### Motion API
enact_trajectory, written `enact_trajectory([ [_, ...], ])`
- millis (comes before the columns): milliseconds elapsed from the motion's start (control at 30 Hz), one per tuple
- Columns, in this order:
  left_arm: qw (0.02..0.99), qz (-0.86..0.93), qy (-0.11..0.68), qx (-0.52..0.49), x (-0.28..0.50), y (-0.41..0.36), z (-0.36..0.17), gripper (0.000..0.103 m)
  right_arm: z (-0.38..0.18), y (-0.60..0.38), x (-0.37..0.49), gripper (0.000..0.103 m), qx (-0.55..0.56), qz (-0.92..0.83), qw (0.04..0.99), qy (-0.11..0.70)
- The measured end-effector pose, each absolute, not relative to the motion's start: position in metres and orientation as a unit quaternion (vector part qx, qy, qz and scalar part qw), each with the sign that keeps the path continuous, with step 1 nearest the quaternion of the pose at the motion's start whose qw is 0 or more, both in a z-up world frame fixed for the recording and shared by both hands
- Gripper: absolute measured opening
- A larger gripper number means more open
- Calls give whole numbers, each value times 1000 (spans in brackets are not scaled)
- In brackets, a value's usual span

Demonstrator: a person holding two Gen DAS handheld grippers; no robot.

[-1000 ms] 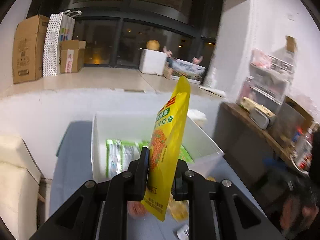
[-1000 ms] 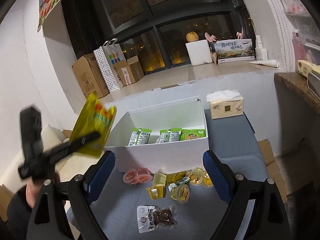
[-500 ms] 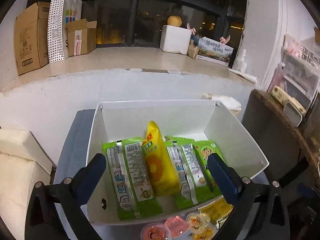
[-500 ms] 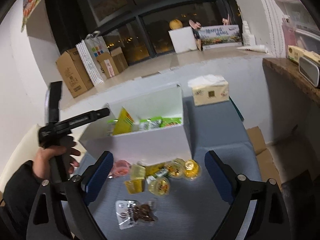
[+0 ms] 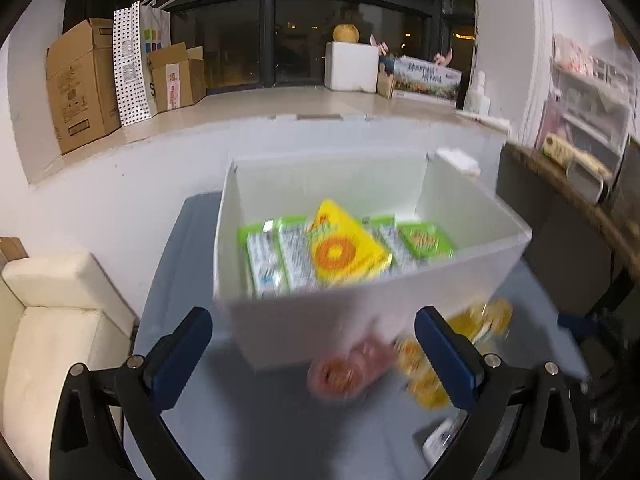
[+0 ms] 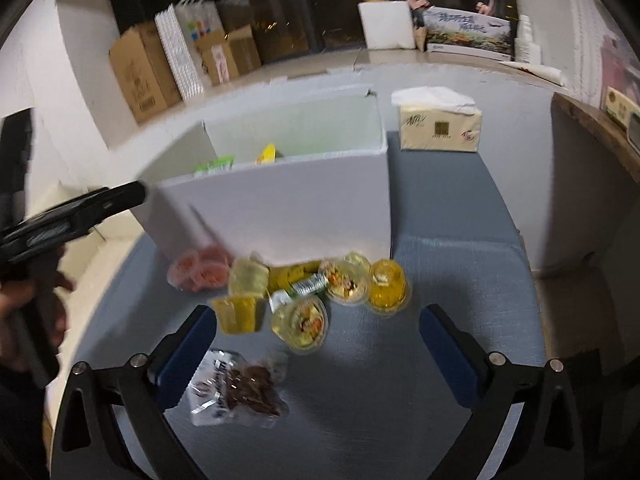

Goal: Organize snacks
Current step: 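Grasp a round pink jelly cup with the left gripper while the right gripper grasps a round cartoon-lid jelly cup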

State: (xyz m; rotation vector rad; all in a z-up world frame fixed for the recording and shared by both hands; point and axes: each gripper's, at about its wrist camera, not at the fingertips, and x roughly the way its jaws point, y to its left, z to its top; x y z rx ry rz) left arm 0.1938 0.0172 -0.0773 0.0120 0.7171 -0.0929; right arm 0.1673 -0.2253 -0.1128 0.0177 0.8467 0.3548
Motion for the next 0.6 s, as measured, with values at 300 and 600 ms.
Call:
enact_trajectory([
  [300, 909, -74, 410, 8, 191, 16, -143, 103, -148, -207, 172, 103, -10, 195, 881, 431],
  [600, 898, -89, 430, 4, 217, 13, -168, 102, -165, -202, 195, 85, 2, 201, 872, 447],
])
